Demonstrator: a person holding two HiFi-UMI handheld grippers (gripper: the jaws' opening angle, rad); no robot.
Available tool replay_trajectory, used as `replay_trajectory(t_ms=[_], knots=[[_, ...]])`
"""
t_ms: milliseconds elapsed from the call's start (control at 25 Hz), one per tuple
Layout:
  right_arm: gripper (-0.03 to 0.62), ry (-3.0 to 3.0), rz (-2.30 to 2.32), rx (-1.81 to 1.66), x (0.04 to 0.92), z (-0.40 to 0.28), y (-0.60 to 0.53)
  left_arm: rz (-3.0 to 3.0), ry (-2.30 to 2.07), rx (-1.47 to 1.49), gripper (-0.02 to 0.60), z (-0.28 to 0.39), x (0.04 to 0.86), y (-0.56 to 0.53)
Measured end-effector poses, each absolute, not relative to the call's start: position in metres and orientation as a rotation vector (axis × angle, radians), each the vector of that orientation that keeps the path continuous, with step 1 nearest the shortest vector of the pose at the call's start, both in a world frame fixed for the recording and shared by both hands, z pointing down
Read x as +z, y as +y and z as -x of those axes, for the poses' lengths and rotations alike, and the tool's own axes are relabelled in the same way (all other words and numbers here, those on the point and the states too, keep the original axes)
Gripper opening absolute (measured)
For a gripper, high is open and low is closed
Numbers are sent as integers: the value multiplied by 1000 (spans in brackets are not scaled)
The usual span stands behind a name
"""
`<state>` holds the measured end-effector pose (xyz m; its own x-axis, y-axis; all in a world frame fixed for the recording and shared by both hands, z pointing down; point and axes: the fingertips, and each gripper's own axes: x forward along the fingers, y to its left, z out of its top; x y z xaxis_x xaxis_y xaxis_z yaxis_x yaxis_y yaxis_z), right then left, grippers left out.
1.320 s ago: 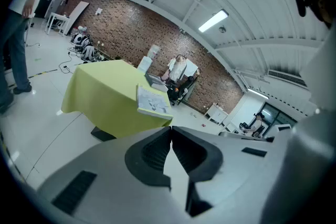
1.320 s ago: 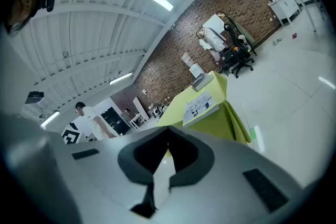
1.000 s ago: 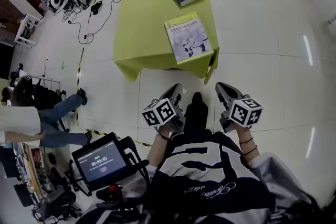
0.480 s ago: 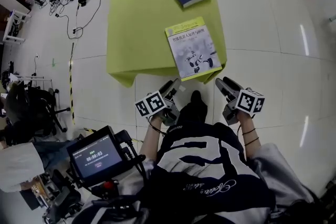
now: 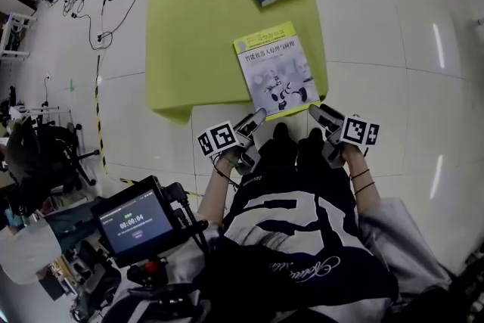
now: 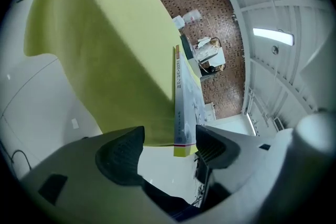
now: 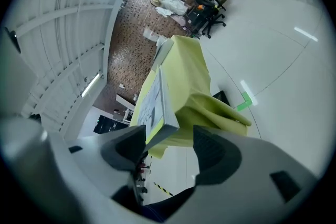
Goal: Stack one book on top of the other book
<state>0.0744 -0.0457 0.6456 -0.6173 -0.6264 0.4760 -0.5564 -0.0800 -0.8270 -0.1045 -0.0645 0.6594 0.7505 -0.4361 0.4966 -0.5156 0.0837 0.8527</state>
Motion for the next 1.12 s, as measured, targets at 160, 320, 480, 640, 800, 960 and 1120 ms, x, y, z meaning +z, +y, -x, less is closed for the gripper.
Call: replay_trajectory(t_ms=[160, 320, 480, 640, 800, 960, 1120], knots=[[268, 2041, 1209, -1899, 650, -71, -51, -1543, -747, 39, 307, 89, 657, -64], [268, 2013, 1092, -1988, 664, -65, -63, -1537, -728, 40, 305, 73, 666, -72], [261, 1923, 946, -2059, 664, -52, -77, -1485, -755, 16, 305, 67, 675, -78], [152, 1852, 896, -2124, 659, -47, -77, -1464, -775, -14, 300, 65, 670, -78], [74, 1930, 940, -2059, 643, -46, -76, -1536, -794, 31, 144, 59, 653, -79], [74, 1983, 1035, -2035, 627, -46, -74, -1597, -817, 62, 115, 59, 633, -77], [74, 1925, 1090, -2076, 621, -46, -67, -1657, -798, 108, 115, 59, 614, -71]])
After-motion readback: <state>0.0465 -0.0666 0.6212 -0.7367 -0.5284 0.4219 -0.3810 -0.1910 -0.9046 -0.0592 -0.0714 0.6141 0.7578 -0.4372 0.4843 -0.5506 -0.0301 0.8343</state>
